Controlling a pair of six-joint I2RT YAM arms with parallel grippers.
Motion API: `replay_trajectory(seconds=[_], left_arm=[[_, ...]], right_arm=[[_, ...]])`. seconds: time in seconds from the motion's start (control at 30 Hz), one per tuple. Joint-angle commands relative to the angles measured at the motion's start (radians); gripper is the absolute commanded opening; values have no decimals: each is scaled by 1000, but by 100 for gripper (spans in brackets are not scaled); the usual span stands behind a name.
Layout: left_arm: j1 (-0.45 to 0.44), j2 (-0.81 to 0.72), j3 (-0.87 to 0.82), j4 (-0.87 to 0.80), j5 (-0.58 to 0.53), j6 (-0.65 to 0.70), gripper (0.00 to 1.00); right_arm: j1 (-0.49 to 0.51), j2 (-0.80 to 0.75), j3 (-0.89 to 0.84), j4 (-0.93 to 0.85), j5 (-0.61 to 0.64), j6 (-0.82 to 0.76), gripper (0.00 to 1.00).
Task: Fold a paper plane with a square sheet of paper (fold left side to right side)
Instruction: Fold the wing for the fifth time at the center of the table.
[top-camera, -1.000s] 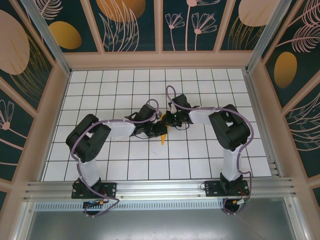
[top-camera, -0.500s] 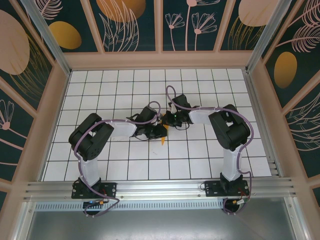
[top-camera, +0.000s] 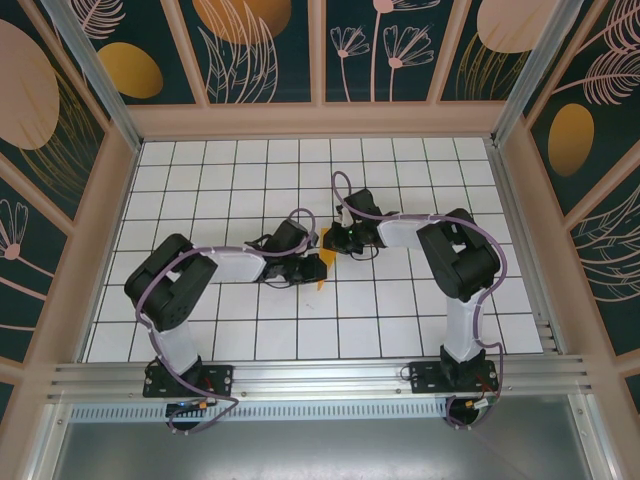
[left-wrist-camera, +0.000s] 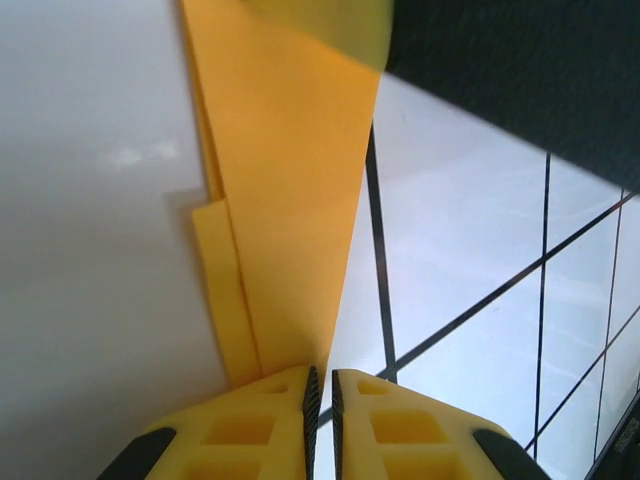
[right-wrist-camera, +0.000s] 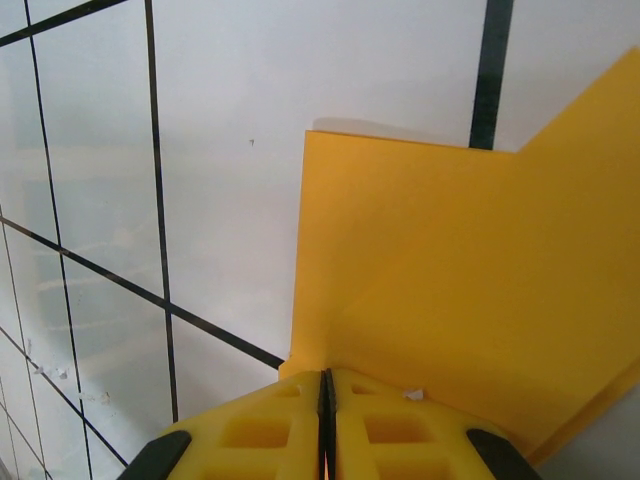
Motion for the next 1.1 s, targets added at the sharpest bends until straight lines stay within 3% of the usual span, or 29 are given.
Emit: replay_trajectory(seconds=[0.0,0.17,0.3,0.7,1.07], left_arm=[[-15,-50,-12,-115,4,10,17],[-12,-126,50,-173,-40,30,18],[-13,-152,47,-140,-1,30,18],[-15,-20,57,-7,86,3,18],[-15,10,-22,-23,53,0,18]], right_arm=[[-5,46,11,-33,44,1,13],[-5,49,12,-35,43,0,13],[-5,48,14,-35,42,2,13],[-5,51,12,-40,44,5,13],[-5,56,16,-55,59,-3,13]])
